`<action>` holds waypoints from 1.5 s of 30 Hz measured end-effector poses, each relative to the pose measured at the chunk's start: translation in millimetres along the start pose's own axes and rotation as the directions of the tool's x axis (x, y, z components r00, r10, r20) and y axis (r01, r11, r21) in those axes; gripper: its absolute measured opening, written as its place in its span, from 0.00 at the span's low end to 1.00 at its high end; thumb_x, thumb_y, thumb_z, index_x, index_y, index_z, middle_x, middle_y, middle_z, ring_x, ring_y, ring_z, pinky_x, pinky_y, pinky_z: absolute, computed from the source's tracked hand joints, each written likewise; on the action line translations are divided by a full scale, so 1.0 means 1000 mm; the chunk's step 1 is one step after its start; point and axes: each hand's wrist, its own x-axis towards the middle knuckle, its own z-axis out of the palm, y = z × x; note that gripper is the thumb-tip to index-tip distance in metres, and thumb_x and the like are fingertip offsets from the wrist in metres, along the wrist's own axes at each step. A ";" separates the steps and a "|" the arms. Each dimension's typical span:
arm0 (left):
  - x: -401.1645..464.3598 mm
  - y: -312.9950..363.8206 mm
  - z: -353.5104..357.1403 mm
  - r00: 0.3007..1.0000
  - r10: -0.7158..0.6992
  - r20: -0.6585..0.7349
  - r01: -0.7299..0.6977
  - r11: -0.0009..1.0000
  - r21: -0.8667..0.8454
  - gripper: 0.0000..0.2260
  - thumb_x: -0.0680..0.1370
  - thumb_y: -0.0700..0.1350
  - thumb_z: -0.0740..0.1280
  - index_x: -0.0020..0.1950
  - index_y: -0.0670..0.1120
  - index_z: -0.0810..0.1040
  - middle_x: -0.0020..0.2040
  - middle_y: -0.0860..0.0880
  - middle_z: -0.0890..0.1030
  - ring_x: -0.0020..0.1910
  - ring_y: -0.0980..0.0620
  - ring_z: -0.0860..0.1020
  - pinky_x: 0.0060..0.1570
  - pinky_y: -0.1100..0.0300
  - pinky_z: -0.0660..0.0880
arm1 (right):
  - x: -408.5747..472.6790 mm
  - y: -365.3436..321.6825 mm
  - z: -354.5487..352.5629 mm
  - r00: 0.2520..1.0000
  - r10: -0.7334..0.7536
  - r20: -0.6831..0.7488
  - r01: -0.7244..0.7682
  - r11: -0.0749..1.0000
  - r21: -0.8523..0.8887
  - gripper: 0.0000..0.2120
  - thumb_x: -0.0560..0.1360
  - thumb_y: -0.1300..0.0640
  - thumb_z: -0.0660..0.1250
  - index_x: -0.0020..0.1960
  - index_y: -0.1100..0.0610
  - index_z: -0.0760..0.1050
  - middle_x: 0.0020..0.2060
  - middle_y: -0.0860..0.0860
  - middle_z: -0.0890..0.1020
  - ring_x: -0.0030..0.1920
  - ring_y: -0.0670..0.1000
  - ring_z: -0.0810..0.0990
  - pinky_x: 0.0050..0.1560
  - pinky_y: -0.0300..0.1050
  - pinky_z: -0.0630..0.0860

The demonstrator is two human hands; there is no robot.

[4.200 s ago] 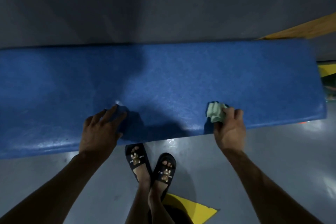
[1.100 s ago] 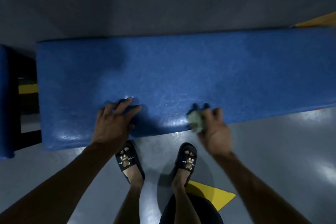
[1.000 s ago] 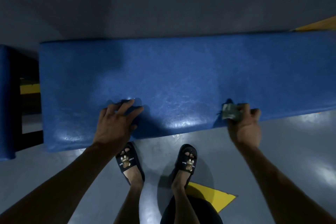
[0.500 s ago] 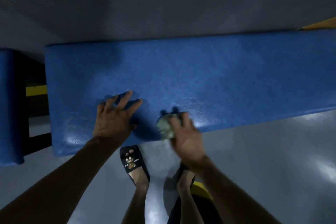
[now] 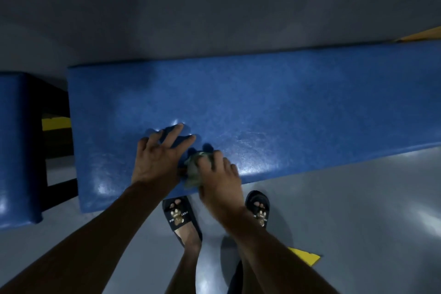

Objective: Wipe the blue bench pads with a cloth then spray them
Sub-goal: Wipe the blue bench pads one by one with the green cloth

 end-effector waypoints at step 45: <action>0.003 -0.003 0.015 0.995 0.028 -0.097 -0.028 1.000 -0.002 0.41 0.58 0.58 0.80 0.70 0.59 0.71 0.73 0.51 0.71 0.60 0.37 0.72 0.53 0.43 0.72 | 0.064 0.197 -0.085 0.827 0.517 -0.222 -0.539 0.841 -0.050 0.15 0.75 0.61 0.64 0.60 0.60 0.66 0.55 0.64 0.70 0.49 0.69 0.75 0.46 0.60 0.74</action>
